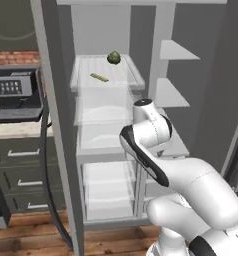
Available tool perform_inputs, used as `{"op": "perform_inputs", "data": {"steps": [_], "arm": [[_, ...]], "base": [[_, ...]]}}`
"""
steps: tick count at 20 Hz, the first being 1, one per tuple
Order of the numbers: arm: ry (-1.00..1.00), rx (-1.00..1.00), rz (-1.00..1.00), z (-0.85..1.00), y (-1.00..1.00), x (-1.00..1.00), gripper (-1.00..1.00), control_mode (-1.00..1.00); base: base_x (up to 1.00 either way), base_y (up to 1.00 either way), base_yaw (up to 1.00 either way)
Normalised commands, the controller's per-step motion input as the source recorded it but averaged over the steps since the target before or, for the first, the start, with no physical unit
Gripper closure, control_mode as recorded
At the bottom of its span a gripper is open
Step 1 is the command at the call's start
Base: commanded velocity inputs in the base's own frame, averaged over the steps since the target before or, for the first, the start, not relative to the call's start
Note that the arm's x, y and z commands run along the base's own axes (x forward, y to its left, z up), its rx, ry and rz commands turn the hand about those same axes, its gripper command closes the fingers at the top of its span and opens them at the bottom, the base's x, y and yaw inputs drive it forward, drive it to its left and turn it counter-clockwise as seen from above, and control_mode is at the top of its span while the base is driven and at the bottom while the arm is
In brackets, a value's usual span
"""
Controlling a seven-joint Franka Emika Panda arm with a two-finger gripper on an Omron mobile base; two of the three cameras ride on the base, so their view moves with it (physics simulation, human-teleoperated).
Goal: Retrieve the butter from the fridge and place it on a plate on the dining table. Then retrieve the butter knife by the fridge and place it near the plate.
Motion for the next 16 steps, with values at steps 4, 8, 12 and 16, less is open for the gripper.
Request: {"op": "perform_inputs", "data": {"steps": [4,8,12,16], "arm": [[0.00,0.00,0.00,0.00,0.00,0.00,-1.00,1.00],[0.00,0.00,0.00,0.00,0.00,0.00,-1.00,1.00],[0.00,0.00,0.00,0.00,0.00,0.00,-1.00,1.00],[0.00,0.00,0.00,0.00,0.00,0.00,-1.00,1.00]], "base": [[0.09,0.12,0.34],[0.00,-0.22,0.05],[0.40,-0.02,0.00],[0.96,0.00,-0.01]]}}
